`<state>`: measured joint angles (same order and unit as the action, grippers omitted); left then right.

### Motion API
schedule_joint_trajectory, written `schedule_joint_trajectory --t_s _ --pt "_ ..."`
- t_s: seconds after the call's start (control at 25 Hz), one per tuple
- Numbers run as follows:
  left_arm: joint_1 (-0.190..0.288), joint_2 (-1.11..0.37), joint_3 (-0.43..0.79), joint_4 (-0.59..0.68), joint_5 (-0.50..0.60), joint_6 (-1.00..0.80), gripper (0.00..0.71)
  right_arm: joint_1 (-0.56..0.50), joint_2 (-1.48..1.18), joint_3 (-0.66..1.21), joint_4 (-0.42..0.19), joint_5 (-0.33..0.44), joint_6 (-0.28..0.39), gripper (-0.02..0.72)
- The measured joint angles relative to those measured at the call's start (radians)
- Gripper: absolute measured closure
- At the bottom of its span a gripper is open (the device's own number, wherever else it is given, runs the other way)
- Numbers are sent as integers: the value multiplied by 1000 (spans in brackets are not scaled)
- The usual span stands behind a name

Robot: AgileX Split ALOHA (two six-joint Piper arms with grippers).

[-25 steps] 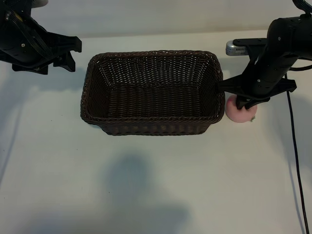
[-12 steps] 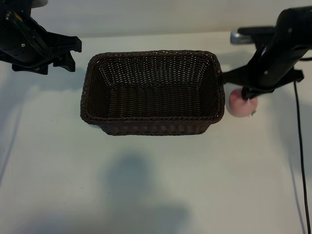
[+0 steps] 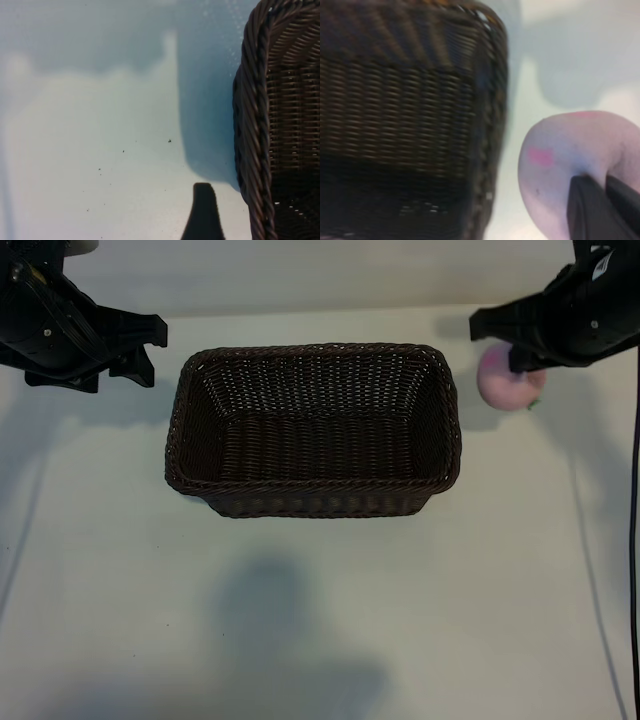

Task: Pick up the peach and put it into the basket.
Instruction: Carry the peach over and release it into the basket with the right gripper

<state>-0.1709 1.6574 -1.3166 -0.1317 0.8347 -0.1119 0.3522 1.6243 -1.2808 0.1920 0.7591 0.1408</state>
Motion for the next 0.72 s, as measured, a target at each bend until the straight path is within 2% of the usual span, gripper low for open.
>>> schedule_joint_trajectory --t_s 0.2,0.32,0.72 --pt "0 0 0 0 0 0 180 52 -1 -23 107 0 -78 668" --pt "0 0 0 0 0 0 180 108 -1 -23 144 -21 -105 668" --pt "0 0 0 0 0 0 180 237 51 -26 148 -135 -129 668"
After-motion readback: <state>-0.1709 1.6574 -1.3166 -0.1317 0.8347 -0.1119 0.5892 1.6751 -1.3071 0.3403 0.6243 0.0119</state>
